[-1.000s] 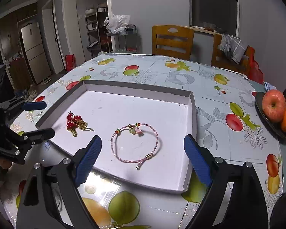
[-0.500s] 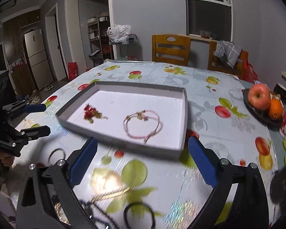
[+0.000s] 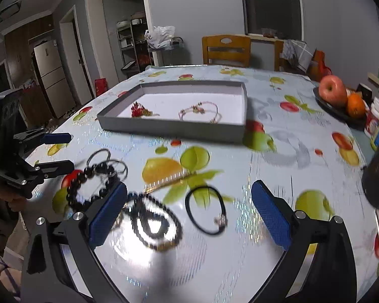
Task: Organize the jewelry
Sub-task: 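Withdraw both tools from the box back toward the jewelry pile, then grasp the silver bangle with the left tool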
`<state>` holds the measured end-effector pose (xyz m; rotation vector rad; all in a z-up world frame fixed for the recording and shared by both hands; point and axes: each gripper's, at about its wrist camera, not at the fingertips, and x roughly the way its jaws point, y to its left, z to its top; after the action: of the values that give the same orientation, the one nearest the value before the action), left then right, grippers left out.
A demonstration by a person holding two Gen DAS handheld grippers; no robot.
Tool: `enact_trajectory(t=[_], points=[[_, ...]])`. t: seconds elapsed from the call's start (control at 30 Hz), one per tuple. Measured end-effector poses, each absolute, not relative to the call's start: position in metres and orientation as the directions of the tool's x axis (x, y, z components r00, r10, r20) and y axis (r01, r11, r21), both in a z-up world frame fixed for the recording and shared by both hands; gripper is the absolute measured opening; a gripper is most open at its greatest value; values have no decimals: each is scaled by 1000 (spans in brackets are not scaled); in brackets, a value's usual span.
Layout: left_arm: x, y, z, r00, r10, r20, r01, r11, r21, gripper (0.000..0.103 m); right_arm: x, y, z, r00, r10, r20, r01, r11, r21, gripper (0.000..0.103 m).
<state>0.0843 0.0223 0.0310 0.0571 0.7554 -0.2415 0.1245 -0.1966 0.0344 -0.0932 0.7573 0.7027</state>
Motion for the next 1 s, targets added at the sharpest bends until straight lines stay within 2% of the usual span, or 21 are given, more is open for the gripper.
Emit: enact_trajectory(t=[0.2, 0.7, 0.77, 1.0], points=[[83, 15, 22, 678, -228, -699, 253, 965, -68, 95, 119, -206, 30, 517, 555, -652, -602, 777, 184, 97], [101, 0, 22, 681, -215, -700, 259, 965, -45, 95, 119, -208, 27, 515, 556, -653, -595, 780, 195, 97], [104, -1, 22, 678, -224, -700, 266, 963, -51, 94, 117, -208, 27, 514, 560, -650, -601, 776, 194, 94], [118, -15, 20, 653, -246, -717, 310, 950, -44, 89, 118, -209, 27, 507, 571, -645, -603, 770, 207, 93]])
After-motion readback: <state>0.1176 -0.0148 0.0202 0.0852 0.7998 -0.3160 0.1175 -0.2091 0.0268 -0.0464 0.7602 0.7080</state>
